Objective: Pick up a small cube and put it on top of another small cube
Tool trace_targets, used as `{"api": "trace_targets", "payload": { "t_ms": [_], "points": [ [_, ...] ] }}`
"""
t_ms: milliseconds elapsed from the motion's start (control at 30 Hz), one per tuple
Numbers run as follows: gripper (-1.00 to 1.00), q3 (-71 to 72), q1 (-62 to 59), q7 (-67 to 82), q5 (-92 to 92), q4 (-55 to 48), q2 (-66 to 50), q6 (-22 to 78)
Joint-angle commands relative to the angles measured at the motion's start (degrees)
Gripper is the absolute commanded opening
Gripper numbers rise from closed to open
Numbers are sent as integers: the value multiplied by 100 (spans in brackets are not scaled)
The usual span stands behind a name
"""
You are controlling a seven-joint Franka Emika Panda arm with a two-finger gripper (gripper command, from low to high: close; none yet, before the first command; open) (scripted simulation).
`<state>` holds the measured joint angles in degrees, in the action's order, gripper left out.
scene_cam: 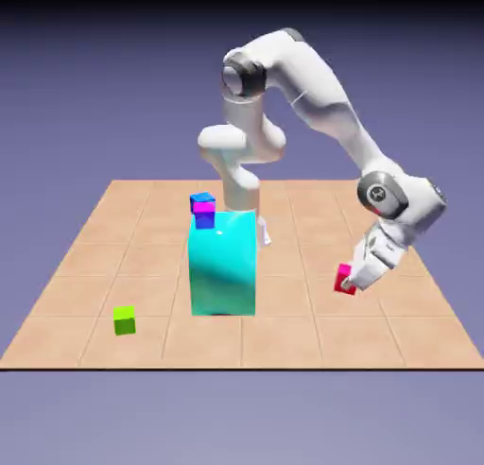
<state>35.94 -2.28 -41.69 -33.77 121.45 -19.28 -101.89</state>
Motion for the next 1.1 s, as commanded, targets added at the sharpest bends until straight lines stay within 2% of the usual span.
{"api": "trace_targets", "payload": {
  "t_ms": [0,700,767,967,1000,1067],
  "points": [
    [-100,-195,-64,-94,186,25,208,87],
    [-100,-4514,-1007,-1717,3705,1312,4216,1725],
    [-100,-4582,-979,-1709,3678,1398,4227,1725],
    [-100,-4556,-978,-1690,3686,2463,4337,769],
    [100,-4556,-978,-1690,3686,2463,4337,769],
    [100,-4561,-978,-1694,3685,2255,4316,956]
  ]
}}
